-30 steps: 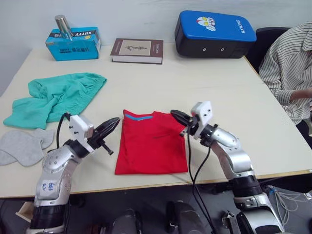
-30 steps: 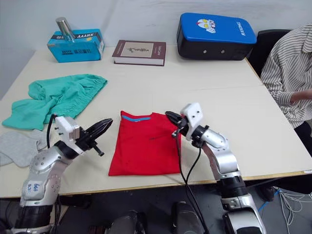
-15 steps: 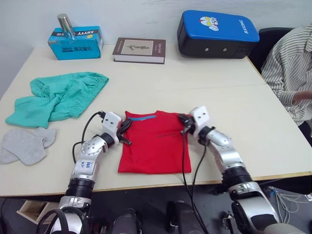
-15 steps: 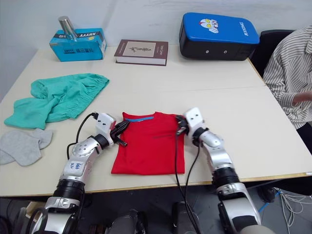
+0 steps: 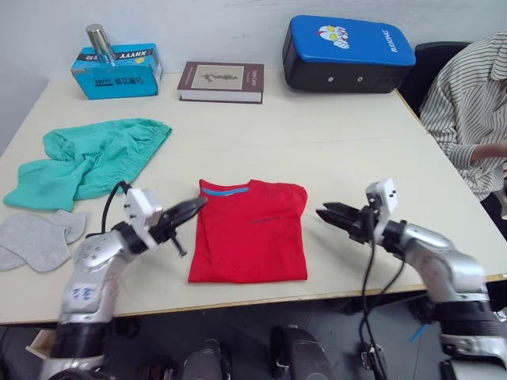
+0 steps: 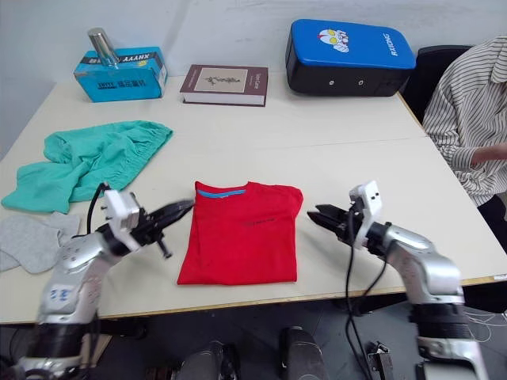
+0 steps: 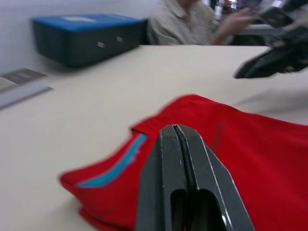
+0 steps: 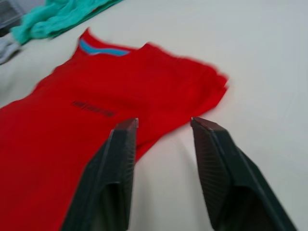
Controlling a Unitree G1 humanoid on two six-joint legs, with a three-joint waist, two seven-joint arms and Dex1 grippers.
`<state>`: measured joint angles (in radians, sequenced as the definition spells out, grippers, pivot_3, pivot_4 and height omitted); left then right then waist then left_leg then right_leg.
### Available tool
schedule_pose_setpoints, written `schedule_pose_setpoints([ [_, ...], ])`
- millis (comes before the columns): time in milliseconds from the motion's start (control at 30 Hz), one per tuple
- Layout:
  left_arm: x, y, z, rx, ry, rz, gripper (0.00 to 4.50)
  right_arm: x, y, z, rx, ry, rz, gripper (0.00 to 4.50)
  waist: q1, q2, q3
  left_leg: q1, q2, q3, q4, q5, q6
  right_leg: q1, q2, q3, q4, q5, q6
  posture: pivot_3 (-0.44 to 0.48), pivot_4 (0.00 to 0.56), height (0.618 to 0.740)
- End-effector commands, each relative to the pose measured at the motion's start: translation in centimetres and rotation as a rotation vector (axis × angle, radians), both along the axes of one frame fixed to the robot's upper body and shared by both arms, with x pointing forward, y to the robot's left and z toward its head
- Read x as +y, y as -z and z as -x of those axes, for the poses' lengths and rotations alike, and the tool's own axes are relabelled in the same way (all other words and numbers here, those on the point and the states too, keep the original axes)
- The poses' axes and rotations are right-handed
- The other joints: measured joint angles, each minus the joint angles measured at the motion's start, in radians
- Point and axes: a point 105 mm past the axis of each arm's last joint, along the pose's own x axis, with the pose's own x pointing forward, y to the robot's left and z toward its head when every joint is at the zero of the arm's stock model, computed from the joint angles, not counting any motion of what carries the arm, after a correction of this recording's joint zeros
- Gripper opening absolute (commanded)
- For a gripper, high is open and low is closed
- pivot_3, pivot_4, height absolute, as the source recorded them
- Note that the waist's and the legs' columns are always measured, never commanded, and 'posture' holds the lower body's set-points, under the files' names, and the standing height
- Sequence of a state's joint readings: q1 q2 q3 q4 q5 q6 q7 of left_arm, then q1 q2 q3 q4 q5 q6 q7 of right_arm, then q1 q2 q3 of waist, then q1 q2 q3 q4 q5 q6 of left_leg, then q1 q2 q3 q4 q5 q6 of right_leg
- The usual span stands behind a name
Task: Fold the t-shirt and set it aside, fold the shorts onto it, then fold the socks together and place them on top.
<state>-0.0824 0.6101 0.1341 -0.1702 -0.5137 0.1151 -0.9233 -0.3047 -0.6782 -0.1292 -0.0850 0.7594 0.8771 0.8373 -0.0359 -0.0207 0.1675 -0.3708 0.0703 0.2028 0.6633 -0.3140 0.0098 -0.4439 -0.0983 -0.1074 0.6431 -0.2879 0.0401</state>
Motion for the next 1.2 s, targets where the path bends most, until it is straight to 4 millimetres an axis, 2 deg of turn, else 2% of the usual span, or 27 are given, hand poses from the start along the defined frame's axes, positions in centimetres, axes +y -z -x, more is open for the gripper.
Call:
schedule_pose_setpoints([
  [33,-1.4,0.3,2.4,0.03,0.156,-0.036,0.0,0.9,0.3,3.1,0.255,-0.145,0.019,3.28,0.006,0.0,0.0,0.0,0.0,0.0,0.0,-0.002,0.002,0.0,0.0,0.0,0.0,0.0,0.0,0.0,0.15,0.74],
  [133,-2.0,1.5,2.5,0.037,0.178,-0.063,0.0,1.2,1.8,3.8,0.435,-0.142,0.063,4.27,0.009,-0.001,0.0,0.0,0.0,-0.001,0.0,-0.004,0.006,0.0,0.0,-0.001,-0.001,0.0,-0.001,0.0,0.15,0.74],
  [167,-2.1,1.9,2.2,0.043,0.165,-0.06,0.0,1.5,2.0,3.7,0.473,-0.141,0.066,4.47,0.009,0.0,0.0,-0.001,0.0,-0.001,0.0,-0.004,0.006,0.0,0.0,-0.001,-0.001,0.0,-0.001,0.0,0.15,0.74],
  [333,-2.3,4.9,1.1,0.067,0.135,-0.151,0.0,4.0,2.6,3.5,0.604,-0.185,0.037,4.47,0.003,-0.001,-0.001,-0.001,0.001,-0.002,0.0,-0.004,0.003,0.0,0.001,-0.002,-0.001,-0.001,-0.002,0.0,0.15,0.74],
  [467,-2.0,6.4,0.6,0.1,0.107,-0.172,0.0,6.5,3.9,2.4,0.639,-0.184,0.073,4.47,-0.011,-0.002,-0.001,-0.001,0.003,-0.001,0.0,-0.003,-0.001,-0.001,0.003,-0.003,-0.001,-0.002,-0.004,0.0,0.15,0.74],
  [567,-1.8,6.7,0.5,0.099,0.097,-0.165,0.0,8.1,4.2,0.9,0.645,-0.147,0.047,3.88,-0.022,-0.006,-0.004,0.0,0.004,-0.001,0.0,-0.003,-0.001,0.0,0.004,-0.003,0.0,-0.002,-0.004,0.0,0.15,0.74],
  [767,-1.7,6.4,0.3,0.069,0.076,-0.127,0.0,9.4,4.3,-0.5,0.645,-0.135,0.018,1.82,-0.023,-0.006,-0.005,0.0,0.004,-0.001,0.0,-0.002,-0.003,0.0,0.004,-0.003,0.001,-0.002,-0.004,0.0,0.15,0.74],
  [933,-1.7,6.0,0.3,0.046,0.074,-0.114,0.0,9.4,4.2,-1.0,0.631,-0.117,0.015,0.13,-0.025,-0.01,-0.007,0.001,0.005,-0.001,-0.001,-0.002,-0.004,0.0,0.004,-0.003,0.001,-0.002,-0.005,0.0,0.15,0.74],
  [1100,-1.7,4.2,0.6,0.0,0.073,-0.055,0.0,7.3,3.4,-0.9,0.605,-0.08,0.025,0.03,-0.02,-0.011,-0.008,0.0,0.005,-0.001,-0.001,-0.002,-0.004,0.0,0.003,-0.003,0.001,-0.002,-0.005,0.0,0.15,0.74],
  [1200,-1.8,2.4,1.1,-0.046,0.073,-0.014,0.0,4.4,2.5,-0.9,0.575,-0.027,0.035,0.03,0.0,-0.009,-0.007,-0.002,0.004,-0.002,-0.001,-0.003,-0.004,0.0,0.002,-0.003,-0.001,-0.002,-0.005,0.0,0.15,0.74],
])
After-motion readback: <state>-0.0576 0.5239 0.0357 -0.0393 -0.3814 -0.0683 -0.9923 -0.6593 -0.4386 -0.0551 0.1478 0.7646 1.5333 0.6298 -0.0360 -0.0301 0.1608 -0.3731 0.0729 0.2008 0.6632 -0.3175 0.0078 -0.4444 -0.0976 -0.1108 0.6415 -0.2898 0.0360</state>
